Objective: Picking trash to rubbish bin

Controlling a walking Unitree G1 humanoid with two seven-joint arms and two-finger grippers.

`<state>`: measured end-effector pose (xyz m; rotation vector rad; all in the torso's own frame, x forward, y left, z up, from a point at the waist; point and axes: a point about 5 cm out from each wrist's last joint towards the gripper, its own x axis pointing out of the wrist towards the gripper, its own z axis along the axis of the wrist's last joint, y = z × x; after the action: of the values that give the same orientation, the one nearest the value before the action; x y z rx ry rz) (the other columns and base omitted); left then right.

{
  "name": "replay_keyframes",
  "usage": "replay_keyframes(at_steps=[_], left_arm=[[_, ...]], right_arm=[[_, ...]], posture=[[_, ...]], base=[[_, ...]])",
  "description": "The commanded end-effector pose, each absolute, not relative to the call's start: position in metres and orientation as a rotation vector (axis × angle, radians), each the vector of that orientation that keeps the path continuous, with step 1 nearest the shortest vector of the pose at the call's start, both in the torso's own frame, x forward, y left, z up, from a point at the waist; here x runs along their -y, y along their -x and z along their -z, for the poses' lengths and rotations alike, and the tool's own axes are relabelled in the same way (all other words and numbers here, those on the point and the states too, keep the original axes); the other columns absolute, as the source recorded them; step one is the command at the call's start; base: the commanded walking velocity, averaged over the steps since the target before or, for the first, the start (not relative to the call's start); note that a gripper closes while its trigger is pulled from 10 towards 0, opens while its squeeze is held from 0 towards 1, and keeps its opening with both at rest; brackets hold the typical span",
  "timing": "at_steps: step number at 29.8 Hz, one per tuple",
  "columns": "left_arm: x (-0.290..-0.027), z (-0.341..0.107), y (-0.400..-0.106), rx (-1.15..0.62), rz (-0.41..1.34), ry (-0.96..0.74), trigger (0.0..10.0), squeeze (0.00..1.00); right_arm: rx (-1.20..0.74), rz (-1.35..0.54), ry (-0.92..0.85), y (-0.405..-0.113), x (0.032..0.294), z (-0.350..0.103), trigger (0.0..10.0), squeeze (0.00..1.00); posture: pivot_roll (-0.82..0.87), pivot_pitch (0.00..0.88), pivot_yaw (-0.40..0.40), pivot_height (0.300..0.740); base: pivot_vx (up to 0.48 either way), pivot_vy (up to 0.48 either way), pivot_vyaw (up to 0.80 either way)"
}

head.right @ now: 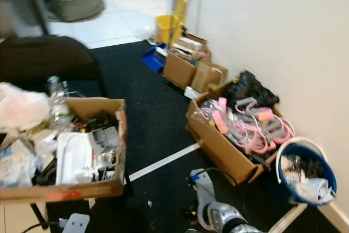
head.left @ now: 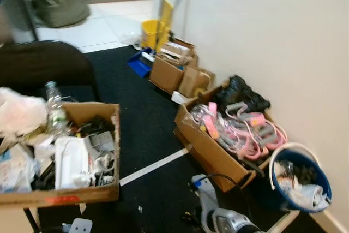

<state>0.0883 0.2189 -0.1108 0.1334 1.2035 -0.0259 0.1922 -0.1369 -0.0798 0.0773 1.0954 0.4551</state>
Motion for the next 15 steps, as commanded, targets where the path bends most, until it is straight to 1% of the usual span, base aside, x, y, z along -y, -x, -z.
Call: replay_keyframes(at_steps=[1,2,8,10,15], left_arm=[[-0.185,0.118,-0.080,-1.240,0.158,-0.095,10.0,0.00],[-0.184,0.119,-0.076,-1.254,0.184,-0.114,10.0,0.00],[-0.185,0.119,-0.071,-1.272,0.230,-0.160,10.0,0.00],[-0.191,0.118,-0.076,-1.272,0.240,-0.198,10.0,0.00],[-0.198,0.115,-0.084,-1.255,0.233,-0.222,10.0,0.00]], right_arm=[[-1.107,-0.443,-0.071,-0.189,0.140,0.081,10.0,0.00],[-1.106,-0.434,-0.078,-0.188,0.141,0.082,10.0,0.00],[-1.103,-0.407,-0.109,-0.186,0.142,0.083,10.0,0.00],[-1.105,-0.385,-0.137,-0.183,0.143,0.085,10.0,0.00],[-1.110,-0.379,-0.151,-0.180,0.142,0.086,10.0,0.00]], posture=[[0.16,0.024,-0.108,0.740],[0.14,0.028,-0.089,0.740],[0.13,0.032,-0.071,0.740],[0.10,0.036,-0.045,0.740],[0.10,0.039,-0.034,0.740]], base=[[0.000,0.000,-0.79],[0.000,0.000,-0.80],[0.000,0.000,-0.79],[0.000,0.000,-0.79],[0.000,0.000,-0.79]])
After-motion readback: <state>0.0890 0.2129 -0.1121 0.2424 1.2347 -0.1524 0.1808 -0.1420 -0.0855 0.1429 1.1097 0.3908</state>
